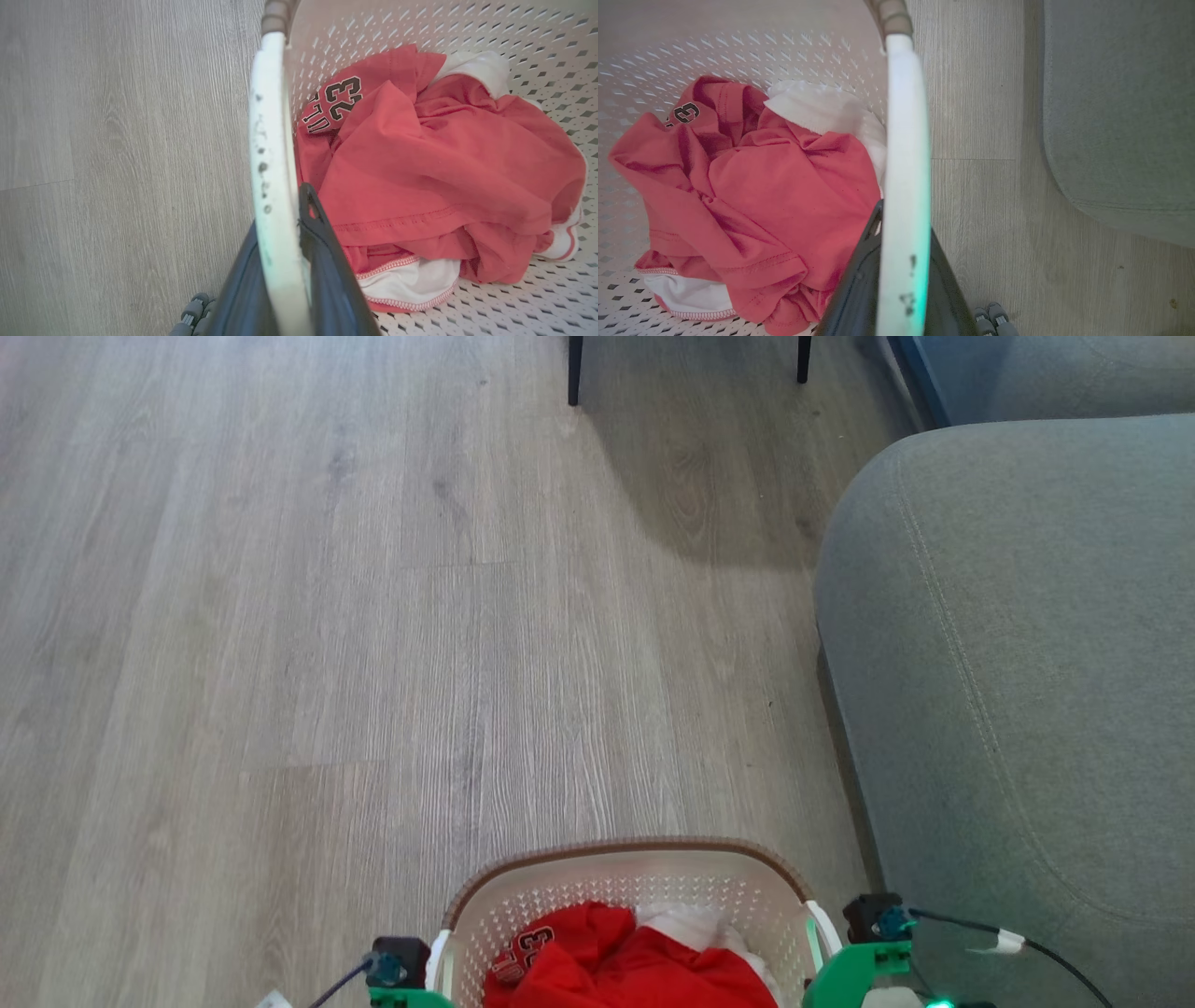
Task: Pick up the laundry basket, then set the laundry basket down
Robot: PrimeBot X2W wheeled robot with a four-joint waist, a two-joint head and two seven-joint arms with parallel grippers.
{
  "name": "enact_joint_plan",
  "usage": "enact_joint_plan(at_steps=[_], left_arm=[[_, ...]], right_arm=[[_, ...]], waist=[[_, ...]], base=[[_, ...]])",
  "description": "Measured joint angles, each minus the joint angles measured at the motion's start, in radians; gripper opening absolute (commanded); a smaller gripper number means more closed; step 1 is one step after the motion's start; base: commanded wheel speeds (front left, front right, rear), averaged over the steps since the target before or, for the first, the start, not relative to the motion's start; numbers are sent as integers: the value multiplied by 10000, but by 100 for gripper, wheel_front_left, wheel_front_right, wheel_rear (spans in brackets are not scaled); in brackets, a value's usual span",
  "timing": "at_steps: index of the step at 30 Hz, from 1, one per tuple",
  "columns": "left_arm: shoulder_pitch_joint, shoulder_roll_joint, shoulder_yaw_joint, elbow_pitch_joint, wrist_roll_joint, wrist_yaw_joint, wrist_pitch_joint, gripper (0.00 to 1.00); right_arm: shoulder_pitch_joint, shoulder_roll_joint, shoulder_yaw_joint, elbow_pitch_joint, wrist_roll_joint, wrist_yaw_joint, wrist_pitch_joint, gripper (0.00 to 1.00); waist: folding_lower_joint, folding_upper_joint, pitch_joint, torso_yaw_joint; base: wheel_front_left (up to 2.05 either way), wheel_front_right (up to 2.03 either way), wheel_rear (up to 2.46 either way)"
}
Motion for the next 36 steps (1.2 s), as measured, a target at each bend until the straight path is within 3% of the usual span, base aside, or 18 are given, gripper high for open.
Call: enact_joint_plan(at_steps=[26, 36], left_arm=[[-267, 21, -428, 90, -368, 2, -107, 0], [-937, 21, -462, 146, -420, 8, -366, 0]], right_arm=[[-297, -4, 652, 79, 596, 0, -221, 0], [-1063, -4, 813, 174, 746, 0, -355, 0]], waist=[[0, -1, 264, -66], [0, -1, 920, -75]], base=[[0, 0, 0], [0, 0, 0]])
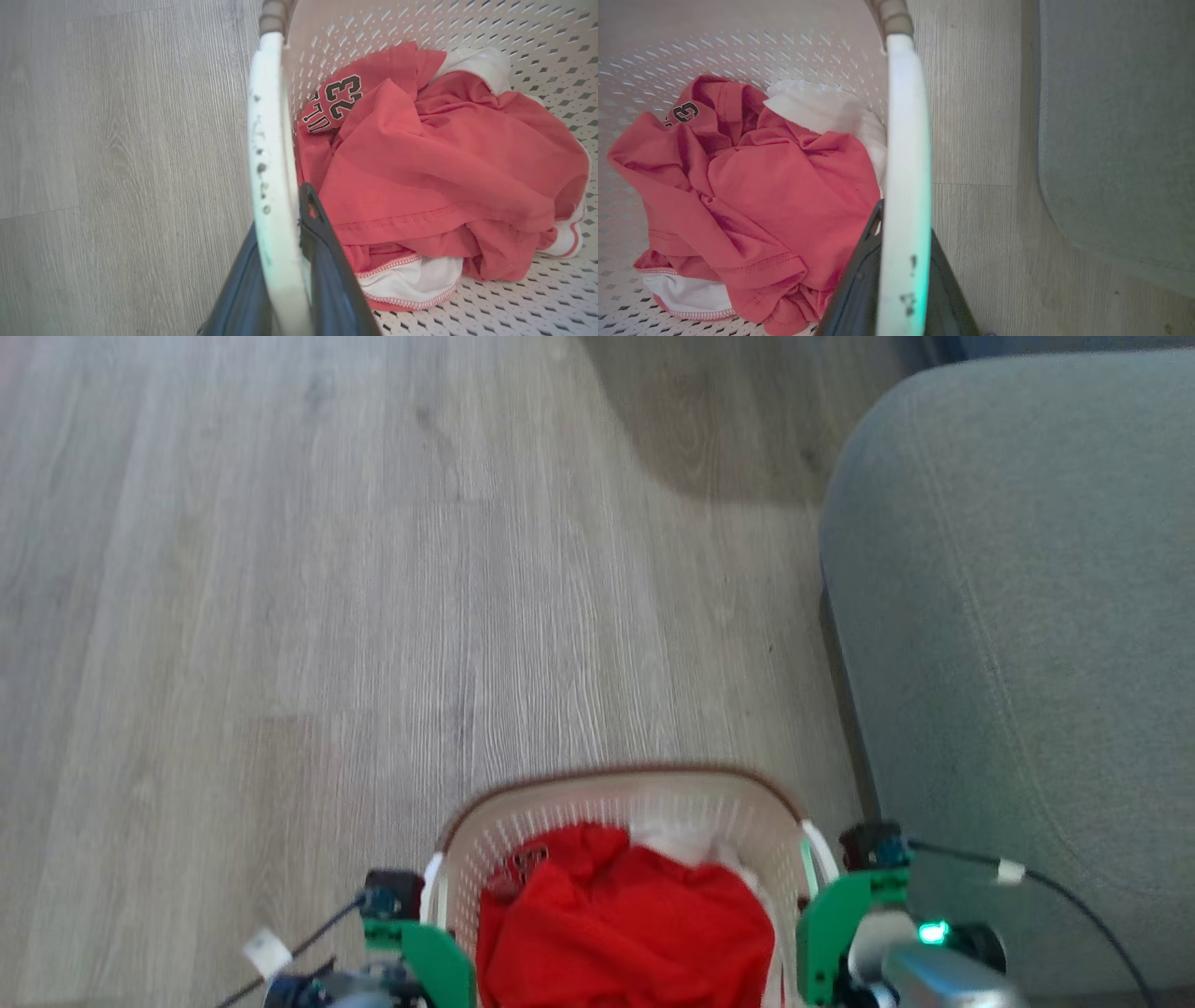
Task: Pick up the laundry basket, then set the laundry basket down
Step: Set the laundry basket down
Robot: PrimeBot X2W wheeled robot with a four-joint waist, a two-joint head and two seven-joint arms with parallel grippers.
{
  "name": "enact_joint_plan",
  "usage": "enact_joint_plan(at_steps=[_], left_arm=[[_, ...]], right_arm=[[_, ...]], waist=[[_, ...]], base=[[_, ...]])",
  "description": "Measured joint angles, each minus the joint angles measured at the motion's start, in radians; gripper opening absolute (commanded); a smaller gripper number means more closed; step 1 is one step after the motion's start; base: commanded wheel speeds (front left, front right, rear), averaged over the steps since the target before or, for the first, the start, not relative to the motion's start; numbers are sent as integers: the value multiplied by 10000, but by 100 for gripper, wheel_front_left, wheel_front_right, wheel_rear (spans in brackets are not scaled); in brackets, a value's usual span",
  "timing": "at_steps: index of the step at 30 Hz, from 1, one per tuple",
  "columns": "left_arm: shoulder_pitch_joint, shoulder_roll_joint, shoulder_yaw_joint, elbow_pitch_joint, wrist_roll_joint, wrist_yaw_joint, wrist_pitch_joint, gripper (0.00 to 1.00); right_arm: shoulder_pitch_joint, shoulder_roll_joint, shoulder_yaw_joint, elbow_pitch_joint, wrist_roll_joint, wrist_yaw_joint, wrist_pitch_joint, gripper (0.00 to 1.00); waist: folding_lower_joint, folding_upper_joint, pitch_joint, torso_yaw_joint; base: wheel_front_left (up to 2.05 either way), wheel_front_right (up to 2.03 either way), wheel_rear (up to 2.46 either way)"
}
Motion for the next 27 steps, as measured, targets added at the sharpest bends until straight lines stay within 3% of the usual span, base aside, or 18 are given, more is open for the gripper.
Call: enact_joint_plan(at_steps=[18, 27], left_arm=[[-3400, 6, 138, 88, 90, 104, -623, 0], [-4839, 52, 357, 94, 324, 178, -708, 0]], right_arm=[[-3551, -52, -194, 359, -451, 0, -744, 0], [-4762, -144, -1137, 368, -1457, 0, -846, 0]], waist=[[3, 1, 3340, 179], [3, 0, 5195, 231]], base=[[0, 0, 0], [0, 0, 0]])
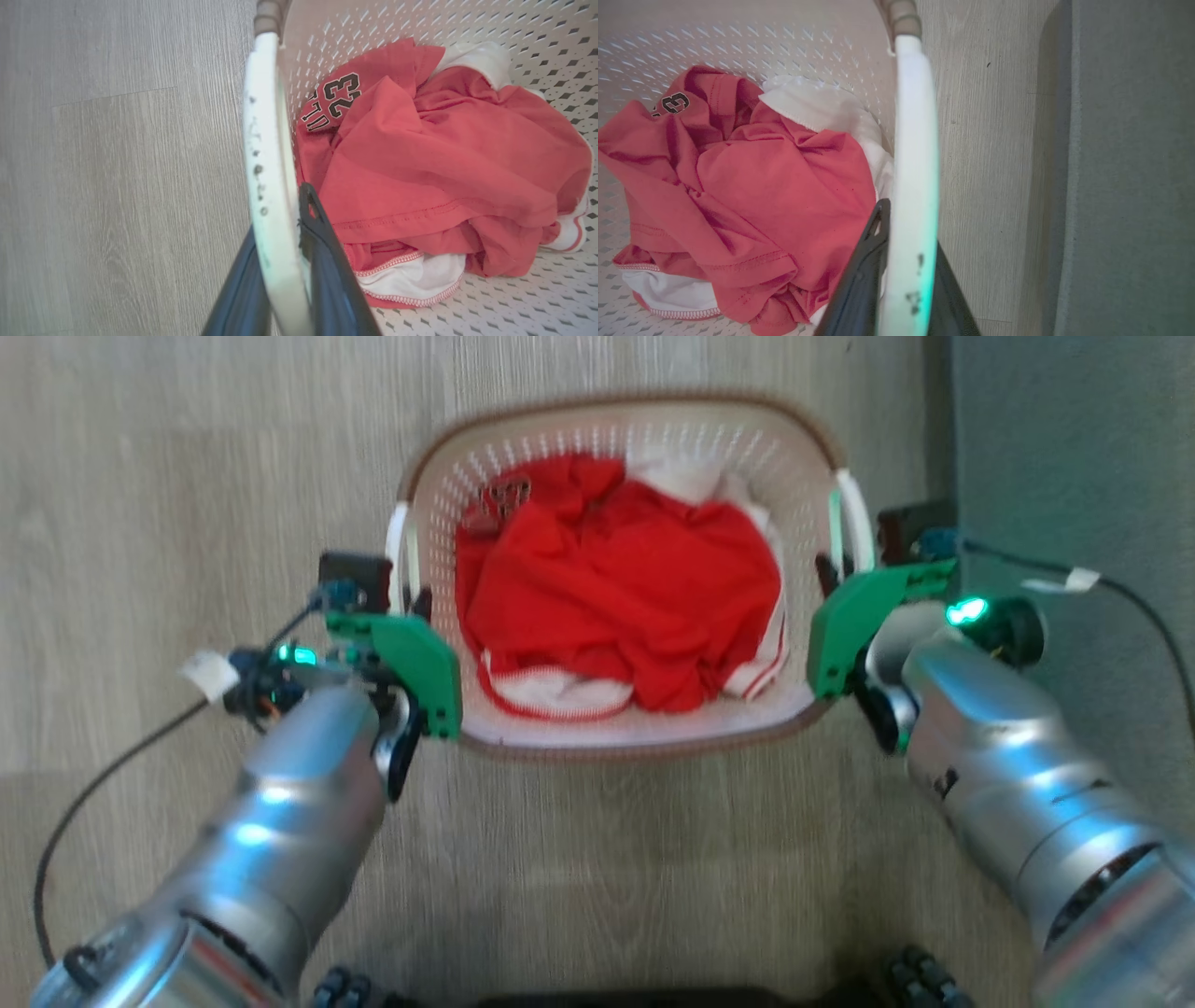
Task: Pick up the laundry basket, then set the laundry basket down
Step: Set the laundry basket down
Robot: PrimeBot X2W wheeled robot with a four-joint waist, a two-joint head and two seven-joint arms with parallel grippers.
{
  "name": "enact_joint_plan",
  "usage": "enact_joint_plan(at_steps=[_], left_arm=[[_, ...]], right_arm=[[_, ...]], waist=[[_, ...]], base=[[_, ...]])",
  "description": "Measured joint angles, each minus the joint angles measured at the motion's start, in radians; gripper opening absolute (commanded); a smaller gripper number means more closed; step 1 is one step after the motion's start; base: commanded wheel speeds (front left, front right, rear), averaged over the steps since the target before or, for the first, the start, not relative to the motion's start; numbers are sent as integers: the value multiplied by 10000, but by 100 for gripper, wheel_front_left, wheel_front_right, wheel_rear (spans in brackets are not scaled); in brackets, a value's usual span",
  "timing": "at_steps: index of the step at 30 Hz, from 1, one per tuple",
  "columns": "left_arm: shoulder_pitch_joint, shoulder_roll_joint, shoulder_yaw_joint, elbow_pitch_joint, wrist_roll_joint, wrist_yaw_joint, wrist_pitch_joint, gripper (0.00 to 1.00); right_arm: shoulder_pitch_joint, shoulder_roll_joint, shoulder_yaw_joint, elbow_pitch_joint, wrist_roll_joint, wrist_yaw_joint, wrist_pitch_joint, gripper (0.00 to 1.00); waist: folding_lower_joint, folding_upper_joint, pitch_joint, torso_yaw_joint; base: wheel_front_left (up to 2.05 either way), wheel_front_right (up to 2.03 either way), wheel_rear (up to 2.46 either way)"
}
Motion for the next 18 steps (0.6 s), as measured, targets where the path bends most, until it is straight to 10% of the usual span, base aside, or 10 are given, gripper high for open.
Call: enact_joint_plan(at_steps=[18], left_arm=[[-1068, 40, 631, -662, 803, 268, 0, 0]], right_arm=[[-989, -180, -2263, -33, -2309, 0, 0, 0]], waist=[[-2, 0, 2157, 295]], base=[[0, 0, 0]])
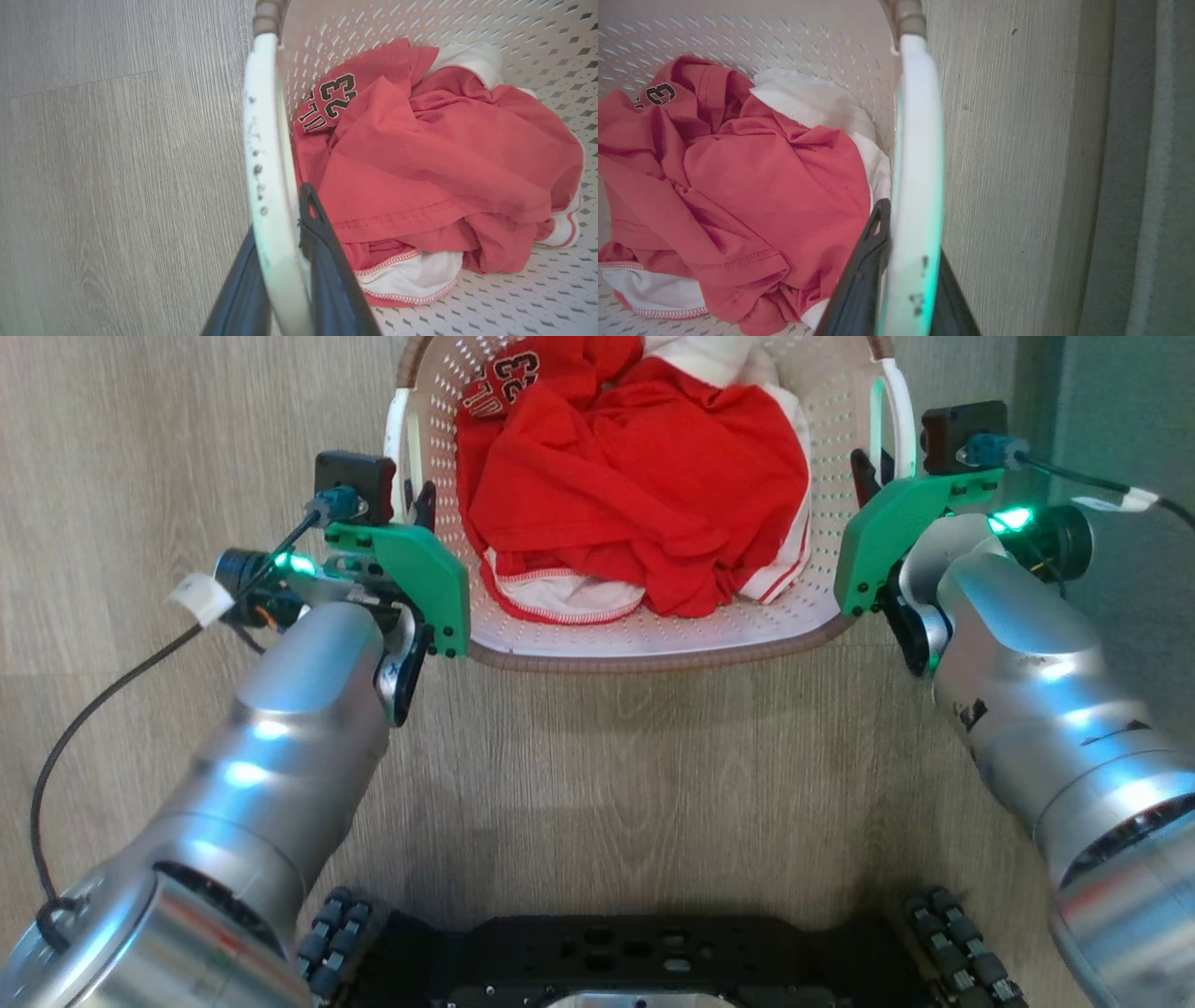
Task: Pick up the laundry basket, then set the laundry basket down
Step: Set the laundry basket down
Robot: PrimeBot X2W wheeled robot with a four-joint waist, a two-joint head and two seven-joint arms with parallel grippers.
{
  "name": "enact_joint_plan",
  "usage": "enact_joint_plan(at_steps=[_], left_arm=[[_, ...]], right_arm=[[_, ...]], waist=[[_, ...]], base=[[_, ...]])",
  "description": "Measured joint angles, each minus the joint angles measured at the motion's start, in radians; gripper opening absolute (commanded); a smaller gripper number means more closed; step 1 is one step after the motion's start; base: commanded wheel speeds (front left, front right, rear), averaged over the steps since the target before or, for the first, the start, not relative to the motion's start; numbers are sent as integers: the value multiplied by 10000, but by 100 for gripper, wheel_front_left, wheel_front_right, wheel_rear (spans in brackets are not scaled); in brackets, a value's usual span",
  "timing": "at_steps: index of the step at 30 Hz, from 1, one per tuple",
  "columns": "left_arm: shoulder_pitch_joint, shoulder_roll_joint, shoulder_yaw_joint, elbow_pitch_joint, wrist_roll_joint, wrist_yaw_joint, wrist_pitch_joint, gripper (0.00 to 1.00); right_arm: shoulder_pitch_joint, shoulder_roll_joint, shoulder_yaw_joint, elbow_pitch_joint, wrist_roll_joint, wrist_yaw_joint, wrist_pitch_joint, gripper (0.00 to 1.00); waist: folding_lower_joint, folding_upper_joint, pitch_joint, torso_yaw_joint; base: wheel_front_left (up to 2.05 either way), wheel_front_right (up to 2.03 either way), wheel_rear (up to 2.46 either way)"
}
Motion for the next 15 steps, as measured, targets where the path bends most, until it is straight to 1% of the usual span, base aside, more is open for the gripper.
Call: enact_joint_plan(at_steps=[2, 15], left_arm=[[-100, -2, 58, -38, 127, 0, 0, 0], [-357, -36, 462, -92, 581, -4, -15, 0]], right_arm=[[-66, 10, -380, -4, -408, 0, 2, 0], [-285, 128, -1902, -17, -2052, 0, 31, 0]], waist=[[-1, 0, 165, 25], [-1, 0, 783, 39]], base=[[0, 0, 0], [0, 0, 0]])
